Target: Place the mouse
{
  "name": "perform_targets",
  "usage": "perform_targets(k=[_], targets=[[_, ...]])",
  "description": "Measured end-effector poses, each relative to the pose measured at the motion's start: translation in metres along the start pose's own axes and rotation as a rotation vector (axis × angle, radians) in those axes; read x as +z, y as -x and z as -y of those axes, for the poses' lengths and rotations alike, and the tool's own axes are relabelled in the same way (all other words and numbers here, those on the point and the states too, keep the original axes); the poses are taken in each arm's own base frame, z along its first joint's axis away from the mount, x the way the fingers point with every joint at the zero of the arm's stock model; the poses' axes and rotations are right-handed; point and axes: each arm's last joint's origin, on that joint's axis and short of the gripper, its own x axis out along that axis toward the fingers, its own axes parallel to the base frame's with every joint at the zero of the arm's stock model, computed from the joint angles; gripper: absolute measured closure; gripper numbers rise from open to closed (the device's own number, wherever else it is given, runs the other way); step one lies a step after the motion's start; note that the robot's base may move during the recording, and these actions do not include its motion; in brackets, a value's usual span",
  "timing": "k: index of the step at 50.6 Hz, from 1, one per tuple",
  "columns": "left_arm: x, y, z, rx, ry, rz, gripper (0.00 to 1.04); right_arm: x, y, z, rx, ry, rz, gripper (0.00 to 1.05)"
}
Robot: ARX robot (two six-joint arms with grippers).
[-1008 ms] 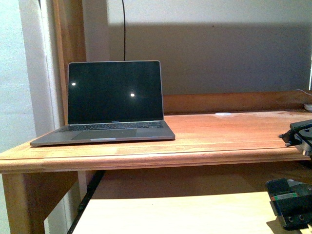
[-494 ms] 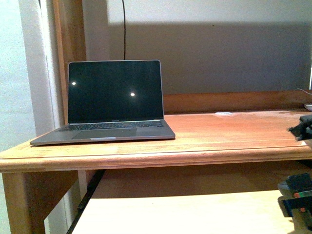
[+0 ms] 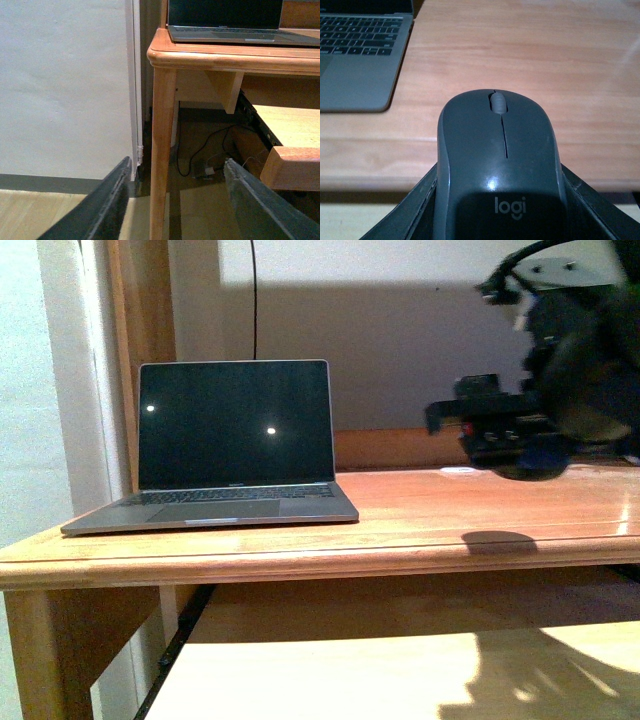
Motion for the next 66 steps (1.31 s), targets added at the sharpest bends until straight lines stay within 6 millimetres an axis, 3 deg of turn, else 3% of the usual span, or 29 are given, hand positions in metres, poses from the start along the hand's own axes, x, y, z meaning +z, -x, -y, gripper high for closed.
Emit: perform_targets(k=[5,11,19,32,39,45,51,60,66], targets=[[0.0,0.0,0.0,0.0,0.0,0.0,0.24,0.015,-0.038,-0.02,-0.066,0.006,-0.018,0.5],[0.0,0.0,0.0,0.0,0.0,0.0,0.07,0.02,-0.075,-0.035,-0.136,0.031,-0.055,0.5],[0.0,0.0,0.0,0.0,-0.002,0.0,0.08,0.021,-0.115,-0.05,-0.197,0.068,-0.081,0.5],[0.0,0.0,0.0,0.0,-0.002,0.0,0.08,0.018,-0.135,-0.058,-0.225,0.077,-0.075,0.5],[0.0,0.0,0.0,0.0,-0.002,0.0,0.08,0.014,-0.139,-0.062,-0.213,0.075,-0.06,0.27],[0.0,0.0,0.0,0.0,-0.002,0.0,0.08,0.017,-0.138,-0.061,-0.175,0.019,-0.006,0.06],[0.0,0.0,0.0,0.0,-0.002,0.0,0.08,0.023,-0.127,-0.053,-0.126,-0.036,0.04,0.08],[0.0,0.0,0.0,0.0,-0.002,0.0,0.08,0.038,-0.069,-0.015,-0.067,-0.139,0.154,0.07],[0.0,0.0,0.0,0.0,-0.002,0.0,0.08,0.025,-0.019,0.02,-0.011,-0.165,0.208,0.07]])
